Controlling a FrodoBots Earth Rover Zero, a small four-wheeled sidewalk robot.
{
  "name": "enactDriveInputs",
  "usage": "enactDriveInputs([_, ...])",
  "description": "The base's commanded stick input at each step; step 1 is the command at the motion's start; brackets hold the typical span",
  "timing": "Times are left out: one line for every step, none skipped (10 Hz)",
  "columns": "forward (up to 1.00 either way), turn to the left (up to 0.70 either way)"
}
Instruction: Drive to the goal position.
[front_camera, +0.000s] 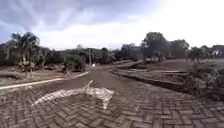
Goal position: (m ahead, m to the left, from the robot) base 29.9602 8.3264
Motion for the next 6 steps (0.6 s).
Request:
enactDriveInputs([1.00, 0.00])
enactDriveInputs([1.00, 0.00])
enactDriveInputs([1.00, 0.00])
enactDriveInputs([1.00, 0.00])
enactDriveInputs([1.00, 0.00])
enactDriveInputs([1.00, 0.00])
